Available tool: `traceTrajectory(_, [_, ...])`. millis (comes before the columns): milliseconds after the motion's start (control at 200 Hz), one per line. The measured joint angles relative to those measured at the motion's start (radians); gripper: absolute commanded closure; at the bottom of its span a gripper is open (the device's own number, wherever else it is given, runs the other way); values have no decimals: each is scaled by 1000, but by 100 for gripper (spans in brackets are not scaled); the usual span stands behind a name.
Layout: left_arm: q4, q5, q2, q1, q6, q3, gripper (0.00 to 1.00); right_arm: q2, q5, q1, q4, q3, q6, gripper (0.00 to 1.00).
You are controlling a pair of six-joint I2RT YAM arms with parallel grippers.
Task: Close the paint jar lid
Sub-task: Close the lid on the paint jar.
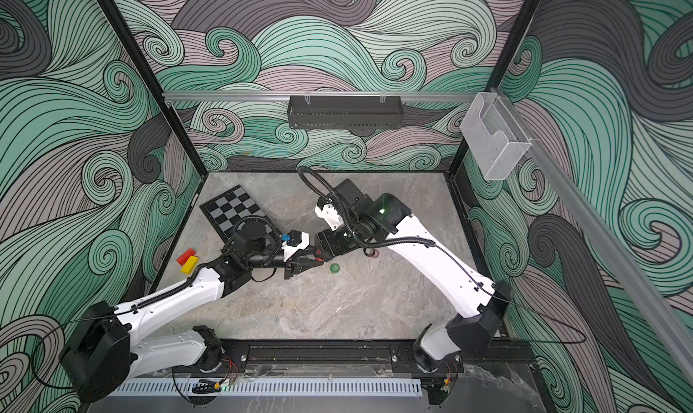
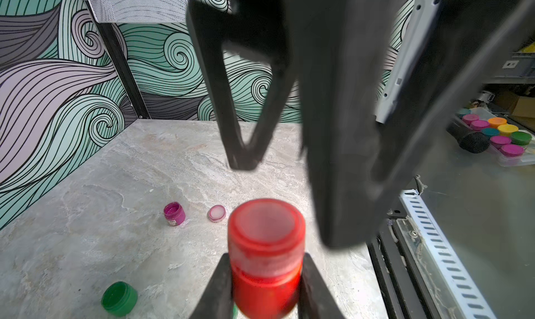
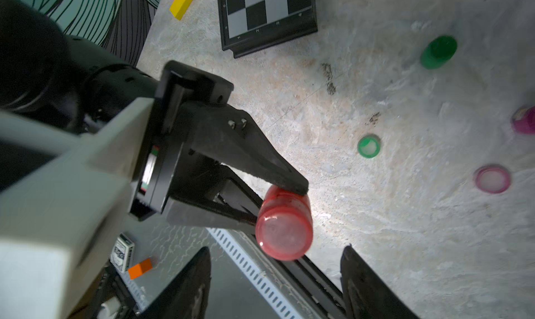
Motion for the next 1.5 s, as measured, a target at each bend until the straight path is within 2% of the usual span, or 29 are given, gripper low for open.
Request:
traceTrajectory(135, [1, 5, 0, 0, 0, 1, 87, -85, 42, -12, -3, 13, -83, 2])
traceTrajectory(330, [-51, 32, 0, 0, 5, 43, 87, -141, 98, -26, 26, -15, -211, 1])
traceTrajectory(520, [-130, 59, -25, 0, 18, 80, 86, -143, 81, -72, 93, -93, -278, 1])
traceTrajectory(720, [-255, 122, -39, 31, 72, 117, 86, -259, -50, -79, 278, -291, -404, 1])
traceTrajectory(851, [-319, 174, -34, 67, 107, 141, 86, -408, -193, -77, 425, -458, -549, 3])
traceTrajectory(986, [-387, 243, -6, 71, 161, 176, 86, -502, -274, -64, 526, -568, -688, 4])
traceTrajectory(1086, [-443, 282, 9, 71, 204, 194, 86, -497, -298, -53, 557, -578, -798, 4])
traceTrajectory(1236, [-497, 309, 14, 71, 245, 200, 86, -453, -319, -46, 566, -575, -950, 15])
traceTrajectory(1496, [-540, 311, 14, 71, 280, 200, 86, -335, -377, -46, 555, -503, -1062, 26])
